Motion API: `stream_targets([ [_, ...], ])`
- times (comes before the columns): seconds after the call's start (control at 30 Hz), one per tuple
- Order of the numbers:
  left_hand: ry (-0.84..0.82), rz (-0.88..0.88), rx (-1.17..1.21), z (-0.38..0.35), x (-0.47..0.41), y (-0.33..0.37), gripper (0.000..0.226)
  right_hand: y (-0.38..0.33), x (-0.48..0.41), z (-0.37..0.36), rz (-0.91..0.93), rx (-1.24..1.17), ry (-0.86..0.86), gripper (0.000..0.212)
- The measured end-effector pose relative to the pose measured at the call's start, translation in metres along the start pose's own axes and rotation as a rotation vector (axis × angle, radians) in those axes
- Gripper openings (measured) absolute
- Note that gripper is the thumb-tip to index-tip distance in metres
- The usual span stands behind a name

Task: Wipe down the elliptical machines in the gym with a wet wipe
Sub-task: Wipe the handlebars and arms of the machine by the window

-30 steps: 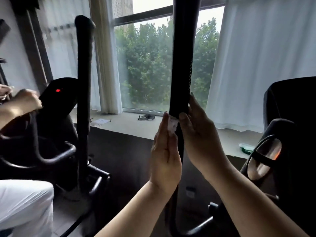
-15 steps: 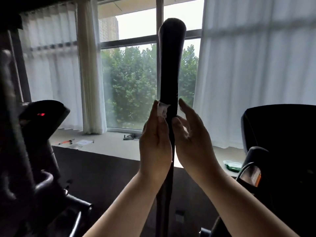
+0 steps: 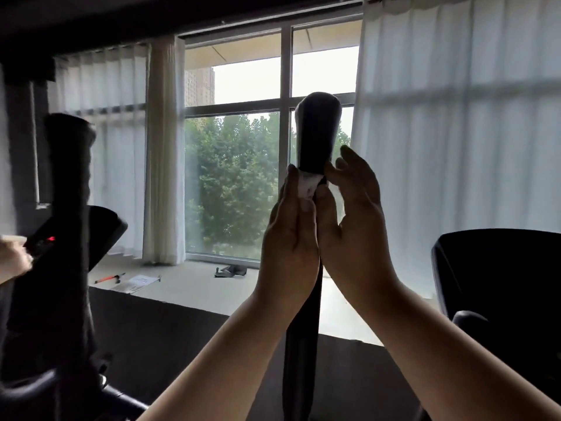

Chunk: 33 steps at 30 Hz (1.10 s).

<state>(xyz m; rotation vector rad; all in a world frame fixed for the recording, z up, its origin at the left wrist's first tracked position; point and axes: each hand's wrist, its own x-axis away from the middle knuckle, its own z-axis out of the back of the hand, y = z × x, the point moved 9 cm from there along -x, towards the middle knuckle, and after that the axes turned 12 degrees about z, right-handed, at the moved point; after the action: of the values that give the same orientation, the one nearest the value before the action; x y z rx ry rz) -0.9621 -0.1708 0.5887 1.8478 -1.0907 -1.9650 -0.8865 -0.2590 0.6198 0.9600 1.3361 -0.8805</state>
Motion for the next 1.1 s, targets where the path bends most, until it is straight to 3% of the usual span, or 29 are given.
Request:
stream_targets([
  [0.23,0.082,-0.137,-0.052,-0.004,-0.057,0.051,0.040,0.005,-0.049,-0.004,0.066,-0.062,0.000,0.047],
  [0.47,0.041,-0.104,-0.067,-0.004,-0.027,0.033,0.048,0.013,-0.068,-0.009,0.164,0.019,-0.030,0.046],
  [0.57,0.059,-0.078,-0.019,-0.003,-0.051,0.044,0.040,0.016,-0.076,-0.010,0.127,-0.012,-0.028,0.045],
  [0.7,0.077,-0.106,-0.014,-0.007,-0.078,0.067,0.049,0.013,-0.073,-0.006,0.141,-0.043,-0.008,0.045],
  [1.1,0.050,-0.044,0.020,-0.004,-0.037,0.030,0.046,0.015,-0.061,-0.018,0.116,-0.090,-0.102,0.053],
])
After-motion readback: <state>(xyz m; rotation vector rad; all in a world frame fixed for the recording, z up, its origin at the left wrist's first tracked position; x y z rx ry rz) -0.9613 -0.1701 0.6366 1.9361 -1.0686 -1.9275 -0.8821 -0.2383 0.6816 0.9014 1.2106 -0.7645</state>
